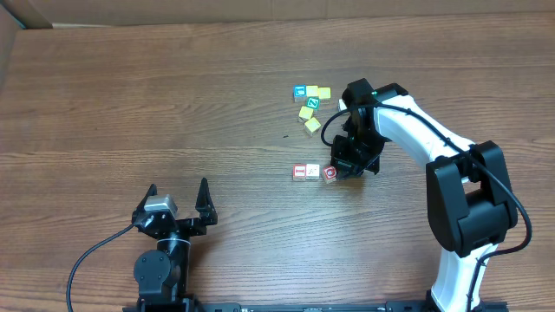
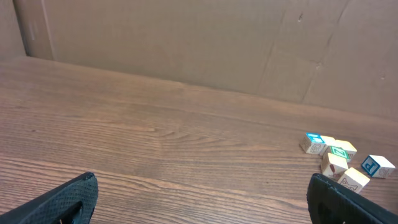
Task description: Flip 4 blocks
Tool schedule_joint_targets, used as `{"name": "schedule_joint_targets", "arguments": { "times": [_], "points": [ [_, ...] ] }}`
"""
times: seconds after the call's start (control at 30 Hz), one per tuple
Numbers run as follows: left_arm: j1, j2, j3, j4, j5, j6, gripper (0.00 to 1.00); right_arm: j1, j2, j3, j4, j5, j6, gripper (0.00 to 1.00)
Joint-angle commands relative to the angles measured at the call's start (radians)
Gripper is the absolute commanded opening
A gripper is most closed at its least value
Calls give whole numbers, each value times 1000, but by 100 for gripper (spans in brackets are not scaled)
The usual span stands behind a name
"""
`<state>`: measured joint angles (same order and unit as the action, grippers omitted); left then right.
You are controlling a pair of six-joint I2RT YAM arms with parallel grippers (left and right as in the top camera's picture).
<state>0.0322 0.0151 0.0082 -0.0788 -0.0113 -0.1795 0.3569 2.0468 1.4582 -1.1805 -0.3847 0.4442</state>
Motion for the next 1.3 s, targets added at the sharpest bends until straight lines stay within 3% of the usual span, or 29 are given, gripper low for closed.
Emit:
{"name": "schedule_joint_targets", "arguments": {
  "times": [0.0,0.63,0.9,1.27],
  "points": [
    [-7,-9,-3,1,11,19,100,3,-37,-8,-3,-32,5,4],
    [-7,-9,-3,1,11,19,100,-84,-37,-12,58,-24,-6,4],
    [-7,-9,-3,1,11,19,100,-27,-37,-60,98,64,55,4],
    [-7,-9,-3,1,11,19,100,16,-37,-60,98,24,74,4]
  ]
}}
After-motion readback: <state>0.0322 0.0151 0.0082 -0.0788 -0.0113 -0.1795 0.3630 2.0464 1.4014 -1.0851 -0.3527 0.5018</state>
